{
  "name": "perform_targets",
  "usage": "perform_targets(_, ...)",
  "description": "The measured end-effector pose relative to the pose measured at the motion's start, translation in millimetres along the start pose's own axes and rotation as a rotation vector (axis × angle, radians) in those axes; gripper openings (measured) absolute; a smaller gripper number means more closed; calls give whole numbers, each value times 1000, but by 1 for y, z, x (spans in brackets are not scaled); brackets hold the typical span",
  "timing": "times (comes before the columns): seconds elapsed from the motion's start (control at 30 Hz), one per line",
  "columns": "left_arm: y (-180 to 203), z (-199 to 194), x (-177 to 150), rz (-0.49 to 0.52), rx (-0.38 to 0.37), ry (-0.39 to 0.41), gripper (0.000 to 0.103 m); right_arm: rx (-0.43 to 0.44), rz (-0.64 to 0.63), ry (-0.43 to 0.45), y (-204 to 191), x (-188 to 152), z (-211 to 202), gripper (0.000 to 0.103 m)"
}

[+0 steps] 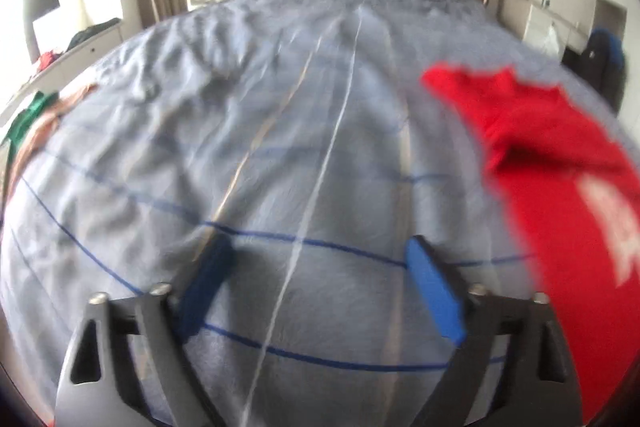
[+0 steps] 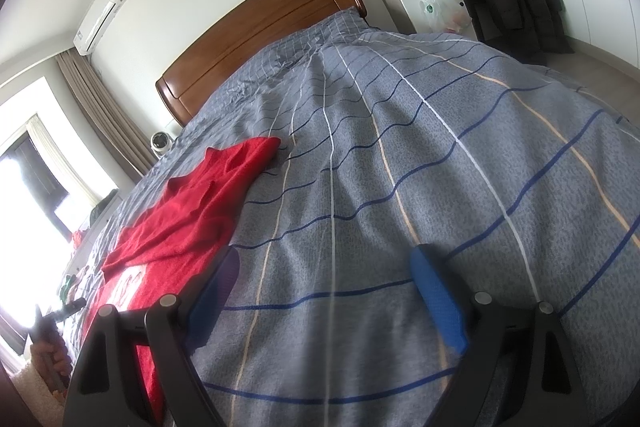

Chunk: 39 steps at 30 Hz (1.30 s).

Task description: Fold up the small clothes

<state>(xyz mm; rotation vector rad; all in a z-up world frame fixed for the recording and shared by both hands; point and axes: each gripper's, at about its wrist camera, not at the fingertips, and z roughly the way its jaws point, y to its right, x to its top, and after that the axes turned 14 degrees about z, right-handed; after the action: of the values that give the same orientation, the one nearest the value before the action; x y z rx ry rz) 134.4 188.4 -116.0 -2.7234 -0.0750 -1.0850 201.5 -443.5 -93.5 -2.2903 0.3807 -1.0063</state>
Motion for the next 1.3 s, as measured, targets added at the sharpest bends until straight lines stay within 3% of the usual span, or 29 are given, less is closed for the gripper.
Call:
perform_targets(0.13, 2, 3, -2, -3, -2, 19, 99, -27, -11, -8, -3, 0, 3, 87)
perform_targets(1.3, 5, 1, -2, -1, 28, 37, 101, -25, -10, -1, -4, -1, 2, 87)
